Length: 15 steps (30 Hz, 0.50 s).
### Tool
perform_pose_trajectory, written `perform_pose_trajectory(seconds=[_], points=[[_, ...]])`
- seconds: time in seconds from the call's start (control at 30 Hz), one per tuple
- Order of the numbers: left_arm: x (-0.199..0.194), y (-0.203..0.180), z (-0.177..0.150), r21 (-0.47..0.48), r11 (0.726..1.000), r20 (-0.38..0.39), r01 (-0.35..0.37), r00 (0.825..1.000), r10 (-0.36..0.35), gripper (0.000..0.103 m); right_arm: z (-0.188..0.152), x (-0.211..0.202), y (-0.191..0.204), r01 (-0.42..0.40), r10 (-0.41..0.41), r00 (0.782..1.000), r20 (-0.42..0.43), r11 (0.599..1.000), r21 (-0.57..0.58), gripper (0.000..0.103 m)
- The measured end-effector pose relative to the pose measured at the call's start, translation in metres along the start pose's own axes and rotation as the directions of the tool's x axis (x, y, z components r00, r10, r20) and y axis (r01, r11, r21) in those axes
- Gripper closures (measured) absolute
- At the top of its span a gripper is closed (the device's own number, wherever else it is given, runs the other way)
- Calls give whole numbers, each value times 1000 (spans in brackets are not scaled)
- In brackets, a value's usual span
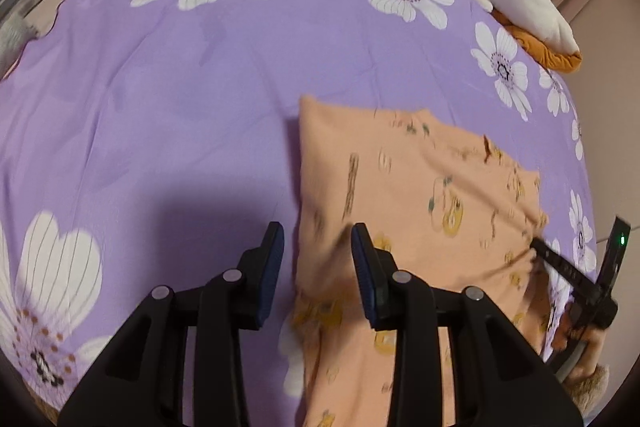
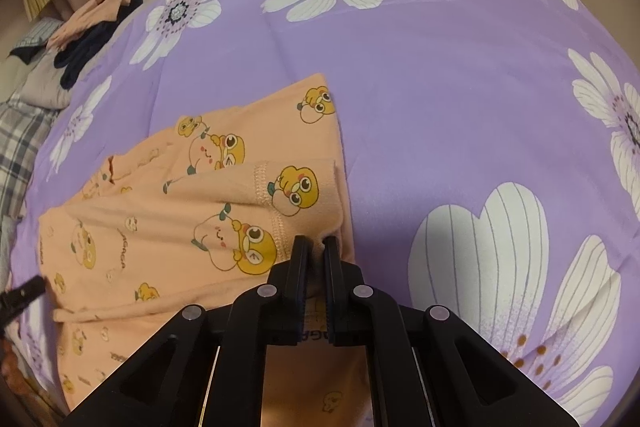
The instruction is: Fold small clothes
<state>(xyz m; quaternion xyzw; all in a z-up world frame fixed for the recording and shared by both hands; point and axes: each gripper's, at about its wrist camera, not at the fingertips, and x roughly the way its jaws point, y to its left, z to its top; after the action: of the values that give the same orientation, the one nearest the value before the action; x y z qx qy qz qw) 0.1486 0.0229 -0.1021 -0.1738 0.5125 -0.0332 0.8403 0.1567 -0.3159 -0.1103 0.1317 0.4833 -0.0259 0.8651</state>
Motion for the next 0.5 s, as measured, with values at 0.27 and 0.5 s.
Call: perform_pose_trajectory(seconds=[0.27, 0.5], points=[[39, 1, 7, 6, 997, -63, -76, 995, 76, 64, -1, 1, 1, 10, -10, 1000, 7, 1000, -20, 99], [41, 9, 10, -7, 999, -66, -32, 997, 32, 62, -2, 1, 0, 6, -5, 1000, 20, 1000, -17, 99]])
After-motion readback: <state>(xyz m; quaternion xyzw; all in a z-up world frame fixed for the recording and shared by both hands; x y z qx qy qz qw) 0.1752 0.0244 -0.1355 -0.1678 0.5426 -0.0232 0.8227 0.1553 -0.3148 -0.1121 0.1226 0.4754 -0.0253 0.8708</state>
